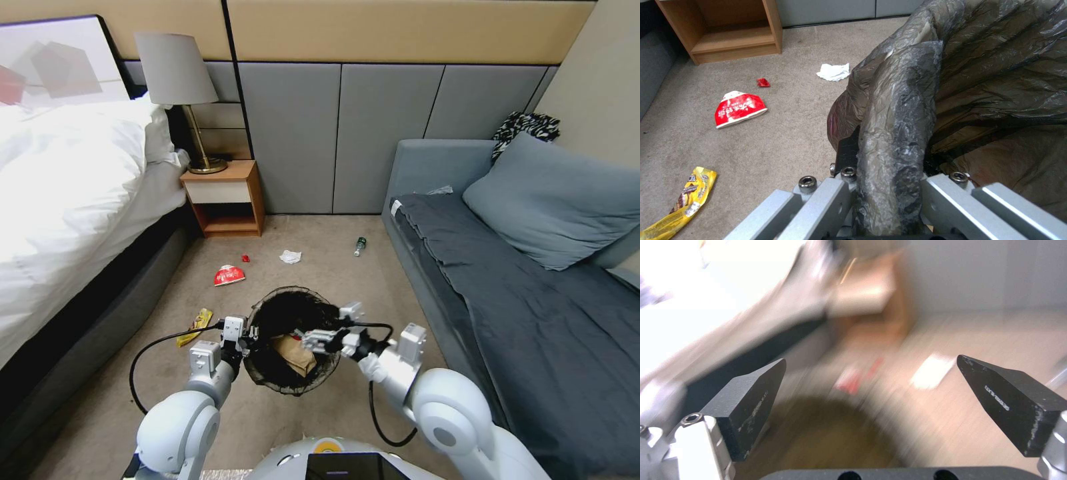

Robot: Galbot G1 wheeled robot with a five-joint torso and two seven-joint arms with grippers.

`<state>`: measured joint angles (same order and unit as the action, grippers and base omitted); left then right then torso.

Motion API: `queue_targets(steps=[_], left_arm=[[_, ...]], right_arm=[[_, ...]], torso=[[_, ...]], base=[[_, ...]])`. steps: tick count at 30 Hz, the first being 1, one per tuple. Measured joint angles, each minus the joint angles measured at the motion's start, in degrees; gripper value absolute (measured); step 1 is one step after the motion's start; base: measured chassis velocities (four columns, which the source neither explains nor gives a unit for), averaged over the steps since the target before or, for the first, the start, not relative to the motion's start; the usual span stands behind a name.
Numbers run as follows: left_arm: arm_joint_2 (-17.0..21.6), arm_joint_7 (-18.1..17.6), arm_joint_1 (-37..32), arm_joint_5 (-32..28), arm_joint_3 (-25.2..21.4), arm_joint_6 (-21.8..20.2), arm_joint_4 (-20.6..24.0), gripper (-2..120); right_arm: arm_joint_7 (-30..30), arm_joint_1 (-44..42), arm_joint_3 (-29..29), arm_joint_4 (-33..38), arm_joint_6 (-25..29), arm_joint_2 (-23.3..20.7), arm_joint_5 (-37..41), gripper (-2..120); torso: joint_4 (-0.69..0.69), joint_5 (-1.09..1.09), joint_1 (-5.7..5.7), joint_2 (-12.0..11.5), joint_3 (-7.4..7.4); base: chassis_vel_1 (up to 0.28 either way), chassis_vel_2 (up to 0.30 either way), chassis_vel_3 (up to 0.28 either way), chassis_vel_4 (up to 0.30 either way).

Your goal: Pick up the trash bin, then pick up the garbage from the floor and place it into the trash bin.

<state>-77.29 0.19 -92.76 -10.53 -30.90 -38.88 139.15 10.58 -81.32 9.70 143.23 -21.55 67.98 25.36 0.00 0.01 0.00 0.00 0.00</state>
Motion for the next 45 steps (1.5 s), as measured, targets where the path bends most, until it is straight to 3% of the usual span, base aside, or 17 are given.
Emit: queue_targets(steps=[2, 4, 8, 9, 11, 16, 26, 45], left_arm=[[-0.02, 0.03, -0.13, 0.03, -0.09, 0.05, 0.06, 2], [-0.05, 0.04, -0.17, 0.03, -0.12, 0.05, 0.11, 2], [-0.38, 0.06, -0.63, 0.03, -0.55, 0.11, 0.43, 2], [-0.38, 0.06, -0.63, 0.03, -0.55, 0.11, 0.43, 2], [-0.41, 0.07, -0.77, -0.06, -0.99, 0.16, 0.48, 2], [-0.57, 0.1, -0.89, -0.22, -1.16, 0.19, 0.56, 2], [-1.08, 0.14, -1.43, 0.6, -1.17, 0.4, 0.87, 2], [-1.61, 0.36, -2.58, 2.87, -1.51, 0.64, 1.53, 2]], right_arm=[[0.63, -1.02, 0.8, -0.41, 4.94, 2.35, -6.15, 100], [0.85, -1.07, 0.9, -0.71, 5.58, 2.61, -7.03, 100], [2.07, -3.38, 3.44, -6.84, 14.91, 6.26, -18.42, 100], [2.07, -3.38, 3.44, -6.84, 14.91, 6.26, -18.42, 100], [-0.09, -6.68, 7.27, -10.04, 20.67, 8.47, -23.48, 100], [-5.93, -12.98, 15.34, -13.29, 27.04, 11.51, -26.44, 100], [-5.81, -19.21, 18.44, -15.89, 30.4, 15.24, -25.85, 100], [-5.17, -24.7, 23.41, -17.18, 34.83, 14.75, -23.3, 100]], torso=[[0.0, -0.03, 0.0, 0.0, 0.0], [0.0, -0.03, 0.0, 0.0, 0.0], [0.02, -0.01, 0.0, 0.0, 0.0], [0.02, -0.01, 0.0, 0.0, 0.0], [0.01, -0.01, 0.0, 0.0, 0.0], [-0.01, -0.01, 0.0, 0.0, 0.0], [0.01, -0.01, 0.0, 0.0, 0.0], [0.01, -0.01, 0.0, 0.0, 0.0]], base=[[0.0, 0.0, 0.0, 0.0], [0.0, 0.0, 0.0, 0.0], [0.0, 0.0, 0.0, 0.0], [0.0, 0.0, 0.0, 0.0], [0.0, 0.0, 0.0, 0.0], [0.0, 0.0, 0.0, 0.0], [0.0, 0.0, 0.0, 0.0], [0.0, 0.0, 0.0, 0.0]])
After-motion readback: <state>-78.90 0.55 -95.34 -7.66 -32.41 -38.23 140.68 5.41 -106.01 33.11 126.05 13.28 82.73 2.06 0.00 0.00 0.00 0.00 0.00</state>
